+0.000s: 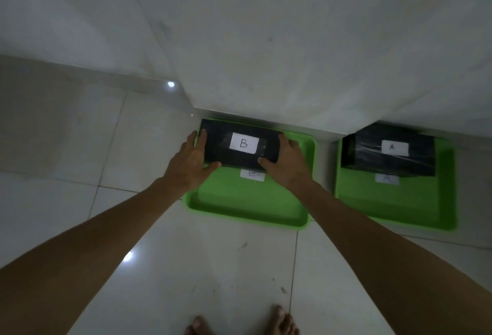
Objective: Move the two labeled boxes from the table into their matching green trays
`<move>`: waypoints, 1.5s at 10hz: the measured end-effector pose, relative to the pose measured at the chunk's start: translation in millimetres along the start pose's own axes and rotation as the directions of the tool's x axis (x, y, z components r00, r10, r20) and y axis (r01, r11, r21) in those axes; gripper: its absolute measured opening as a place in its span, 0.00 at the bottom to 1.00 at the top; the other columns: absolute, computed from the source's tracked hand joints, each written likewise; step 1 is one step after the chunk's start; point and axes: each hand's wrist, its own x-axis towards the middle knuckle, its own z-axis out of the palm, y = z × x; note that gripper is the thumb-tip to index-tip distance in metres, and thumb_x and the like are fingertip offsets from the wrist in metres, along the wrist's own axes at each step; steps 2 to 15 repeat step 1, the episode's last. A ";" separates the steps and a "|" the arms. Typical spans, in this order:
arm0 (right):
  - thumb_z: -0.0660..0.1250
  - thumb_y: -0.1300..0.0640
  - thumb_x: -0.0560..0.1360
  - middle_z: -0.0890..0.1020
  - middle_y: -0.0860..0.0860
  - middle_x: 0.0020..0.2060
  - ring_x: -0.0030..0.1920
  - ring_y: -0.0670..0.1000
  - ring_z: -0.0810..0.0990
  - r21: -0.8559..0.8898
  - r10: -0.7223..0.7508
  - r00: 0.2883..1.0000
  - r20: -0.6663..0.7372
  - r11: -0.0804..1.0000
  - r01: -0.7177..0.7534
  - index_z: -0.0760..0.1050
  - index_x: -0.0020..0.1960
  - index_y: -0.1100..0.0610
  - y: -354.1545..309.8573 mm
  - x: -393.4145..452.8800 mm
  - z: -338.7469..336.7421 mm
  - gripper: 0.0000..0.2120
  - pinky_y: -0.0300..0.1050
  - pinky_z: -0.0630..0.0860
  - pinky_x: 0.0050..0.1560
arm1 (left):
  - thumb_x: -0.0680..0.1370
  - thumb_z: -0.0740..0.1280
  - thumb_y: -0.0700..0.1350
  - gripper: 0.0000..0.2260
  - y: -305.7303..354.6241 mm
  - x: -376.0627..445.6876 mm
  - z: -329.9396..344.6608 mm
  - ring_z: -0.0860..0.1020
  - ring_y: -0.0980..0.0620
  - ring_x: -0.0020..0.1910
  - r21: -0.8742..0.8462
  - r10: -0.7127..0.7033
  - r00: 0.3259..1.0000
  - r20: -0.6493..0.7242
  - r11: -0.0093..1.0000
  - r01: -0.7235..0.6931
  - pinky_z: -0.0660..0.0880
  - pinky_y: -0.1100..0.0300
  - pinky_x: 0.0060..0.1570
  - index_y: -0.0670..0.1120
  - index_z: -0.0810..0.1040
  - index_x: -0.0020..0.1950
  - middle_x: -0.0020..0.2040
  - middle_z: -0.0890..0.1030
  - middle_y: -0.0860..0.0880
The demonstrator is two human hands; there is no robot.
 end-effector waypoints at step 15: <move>0.72 0.50 0.75 0.73 0.59 0.68 0.65 0.58 0.75 -0.015 -0.014 1.000 0.019 1.000 0.014 0.65 0.76 0.57 -21.9 -30.9 -36.9 0.34 0.47 0.73 0.64 | 0.79 0.65 0.57 0.39 24.3 -35.0 -32.5 0.61 0.41 0.76 0.005 0.056 0.996 0.067 0.998 -0.057 0.66 0.43 0.70 0.44 0.48 0.81 0.80 0.57 0.42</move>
